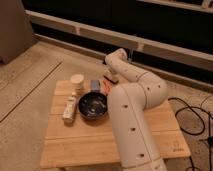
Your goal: Push the eraser across the table
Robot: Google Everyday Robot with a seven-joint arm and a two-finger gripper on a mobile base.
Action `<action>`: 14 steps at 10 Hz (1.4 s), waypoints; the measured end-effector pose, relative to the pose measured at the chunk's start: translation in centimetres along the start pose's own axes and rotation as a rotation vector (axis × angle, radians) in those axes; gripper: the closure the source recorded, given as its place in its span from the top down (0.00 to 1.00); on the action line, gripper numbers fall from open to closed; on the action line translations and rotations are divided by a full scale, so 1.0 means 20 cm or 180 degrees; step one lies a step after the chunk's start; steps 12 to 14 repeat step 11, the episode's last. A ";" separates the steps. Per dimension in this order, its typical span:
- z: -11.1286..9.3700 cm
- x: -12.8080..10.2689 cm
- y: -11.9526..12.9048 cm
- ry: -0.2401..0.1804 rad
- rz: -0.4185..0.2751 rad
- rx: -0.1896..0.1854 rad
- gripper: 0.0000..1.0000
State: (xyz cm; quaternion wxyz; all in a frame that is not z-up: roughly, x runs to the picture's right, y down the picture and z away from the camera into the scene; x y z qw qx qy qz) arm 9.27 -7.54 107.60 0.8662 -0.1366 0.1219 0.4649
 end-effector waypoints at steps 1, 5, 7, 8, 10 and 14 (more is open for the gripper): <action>0.03 0.01 -0.01 0.0088 -0.0041 0.0008 0.65; 0.07 -0.20 -0.05 -0.0181 -0.0426 0.0210 0.65; -0.02 -0.47 -0.10 -0.0753 -0.0692 0.0432 0.65; -0.07 -0.58 -0.14 -0.1050 -0.0789 0.0529 0.65; -0.22 -0.79 -0.24 -0.1717 -0.0962 0.0762 0.65; -0.28 -0.85 -0.27 -0.1909 -0.1003 0.0848 0.65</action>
